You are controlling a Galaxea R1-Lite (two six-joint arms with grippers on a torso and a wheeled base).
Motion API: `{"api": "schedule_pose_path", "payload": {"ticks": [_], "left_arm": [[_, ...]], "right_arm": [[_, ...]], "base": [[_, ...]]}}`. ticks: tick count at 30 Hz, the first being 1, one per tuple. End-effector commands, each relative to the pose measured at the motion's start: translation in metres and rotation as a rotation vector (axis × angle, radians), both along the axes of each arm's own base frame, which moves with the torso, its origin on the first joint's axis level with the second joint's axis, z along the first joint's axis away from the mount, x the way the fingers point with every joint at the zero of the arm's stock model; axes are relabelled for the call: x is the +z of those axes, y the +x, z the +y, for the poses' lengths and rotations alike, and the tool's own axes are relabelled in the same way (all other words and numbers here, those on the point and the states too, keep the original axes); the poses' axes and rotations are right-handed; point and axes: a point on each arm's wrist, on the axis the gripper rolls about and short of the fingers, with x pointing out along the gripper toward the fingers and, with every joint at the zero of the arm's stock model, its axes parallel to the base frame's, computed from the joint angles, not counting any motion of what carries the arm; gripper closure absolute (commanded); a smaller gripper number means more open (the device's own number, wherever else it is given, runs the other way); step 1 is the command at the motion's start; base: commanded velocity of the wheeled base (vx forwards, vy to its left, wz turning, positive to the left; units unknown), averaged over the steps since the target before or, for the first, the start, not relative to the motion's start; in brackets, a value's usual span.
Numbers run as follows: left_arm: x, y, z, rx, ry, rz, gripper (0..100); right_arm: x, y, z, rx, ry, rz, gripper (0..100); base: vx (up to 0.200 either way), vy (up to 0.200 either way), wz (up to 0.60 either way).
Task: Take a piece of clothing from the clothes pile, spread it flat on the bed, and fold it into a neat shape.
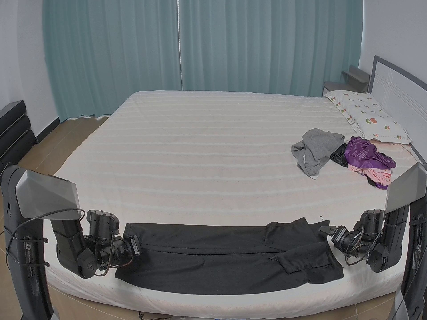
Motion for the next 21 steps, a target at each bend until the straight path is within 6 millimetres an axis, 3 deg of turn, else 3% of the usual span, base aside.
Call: {"api": "schedule_pose_path", "payload": {"ticks": [1,5,11,21], "left_arm": [[0.0020,-0.0008,0.0001,0.009,-0.010,-0.002,100],[0.0009,-0.0003,-0.0005,0.021,-0.023,0.003,100],[0.0008,0.0003,-0.0010,0.019,-0.023,0.001,100],[0.0024,0.0034,-0.0021,0.026,-0.035,-0.010,100]], "right_arm": [[0.0000,0.0001,-0.0003,-0.001,0.000,-0.001,0],[0.0001,0.0005,-0.0003,-0.001,0.000,-0.002,0],[0.0001,0.0005,-0.0003,-0.001,0.000,-0.002,0],[0.0003,0.0012,-0.0003,-0.001,0.002,-0.005,0]], "base": [[0.000,0.000,0.00],[0.000,0.000,0.00],[-0.200,0.000,0.00],[0.000,0.000,0.00]]}}
